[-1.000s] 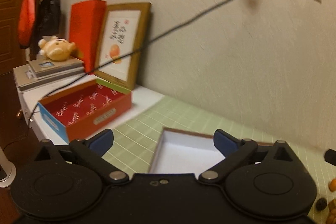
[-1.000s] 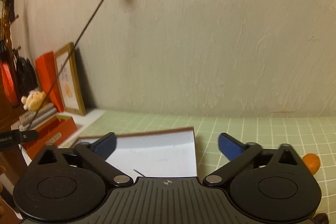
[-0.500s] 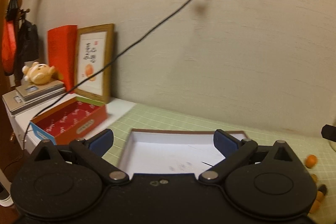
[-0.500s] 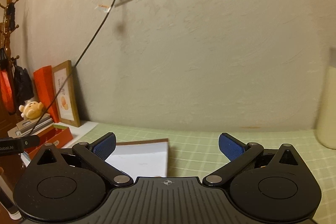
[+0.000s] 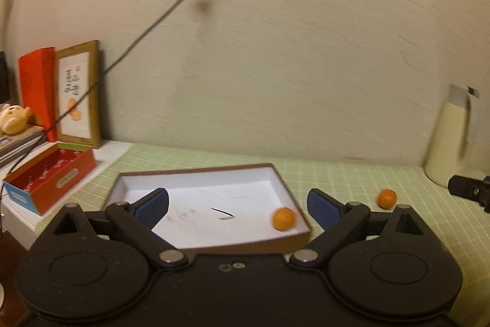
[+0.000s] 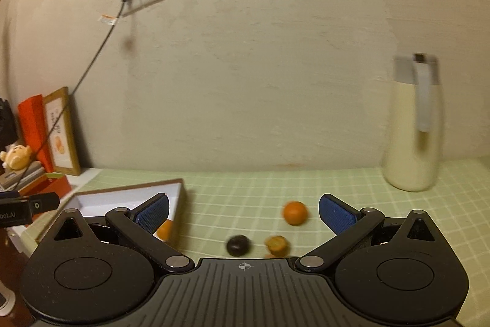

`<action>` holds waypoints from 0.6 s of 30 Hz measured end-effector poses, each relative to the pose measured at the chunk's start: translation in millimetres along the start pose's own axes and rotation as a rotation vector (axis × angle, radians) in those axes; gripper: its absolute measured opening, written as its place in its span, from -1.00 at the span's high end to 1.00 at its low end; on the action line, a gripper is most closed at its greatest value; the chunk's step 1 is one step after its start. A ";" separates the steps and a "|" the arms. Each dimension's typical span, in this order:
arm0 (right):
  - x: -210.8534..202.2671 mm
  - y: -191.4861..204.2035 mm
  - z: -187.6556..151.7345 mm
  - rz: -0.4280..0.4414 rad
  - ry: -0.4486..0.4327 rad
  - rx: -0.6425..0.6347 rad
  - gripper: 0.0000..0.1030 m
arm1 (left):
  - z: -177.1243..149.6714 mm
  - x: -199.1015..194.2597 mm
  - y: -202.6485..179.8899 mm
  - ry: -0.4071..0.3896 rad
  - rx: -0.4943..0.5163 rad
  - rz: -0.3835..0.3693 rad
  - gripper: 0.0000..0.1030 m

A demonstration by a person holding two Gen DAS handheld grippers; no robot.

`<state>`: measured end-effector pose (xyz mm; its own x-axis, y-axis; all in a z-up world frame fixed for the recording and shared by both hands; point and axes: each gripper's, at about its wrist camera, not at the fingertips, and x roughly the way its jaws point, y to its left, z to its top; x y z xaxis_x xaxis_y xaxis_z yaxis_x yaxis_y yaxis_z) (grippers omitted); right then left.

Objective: Organize fruits
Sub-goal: 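Move both tools back toward the fruit pile, then grasp a tangerine with the left tool while the right tool grasps a dark round fruit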

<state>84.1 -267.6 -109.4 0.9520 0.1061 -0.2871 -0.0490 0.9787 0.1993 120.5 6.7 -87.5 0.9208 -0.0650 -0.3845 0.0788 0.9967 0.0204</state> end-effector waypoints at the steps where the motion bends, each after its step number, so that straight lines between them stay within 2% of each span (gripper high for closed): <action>1: -2.4 -3.4 -1.2 -0.014 0.000 0.004 -1.00 | -2.2 1.3 -5.2 0.005 0.008 -0.012 -0.68; 6: -13.6 -23.6 -9.4 -0.083 -0.001 0.023 -1.00 | -16.0 11.6 -33.1 0.039 0.051 -0.080 -0.48; 11: -20.2 -39.7 -17.9 -0.114 0.003 0.045 -0.99 | -30.1 24.9 -59.4 0.081 0.088 -0.150 -0.26; 14: -22.6 -48.7 -21.2 -0.121 0.007 0.064 -0.97 | -37.8 30.2 -75.9 0.095 0.117 -0.181 -0.21; 16: -23.7 -54.0 -23.7 -0.130 0.011 0.066 -0.53 | -42.3 34.3 -86.1 0.107 0.134 -0.204 -0.14; 18: -22.5 -60.2 -26.7 -0.137 0.028 0.078 -0.47 | -45.9 38.9 -97.1 0.121 0.147 -0.224 -0.11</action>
<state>57.6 -324.2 -140.0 0.9392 -0.0212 -0.3428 0.1052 0.9679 0.2284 131.1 -90.3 -146.8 0.8228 -0.2672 -0.5016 0.3373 0.9399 0.0526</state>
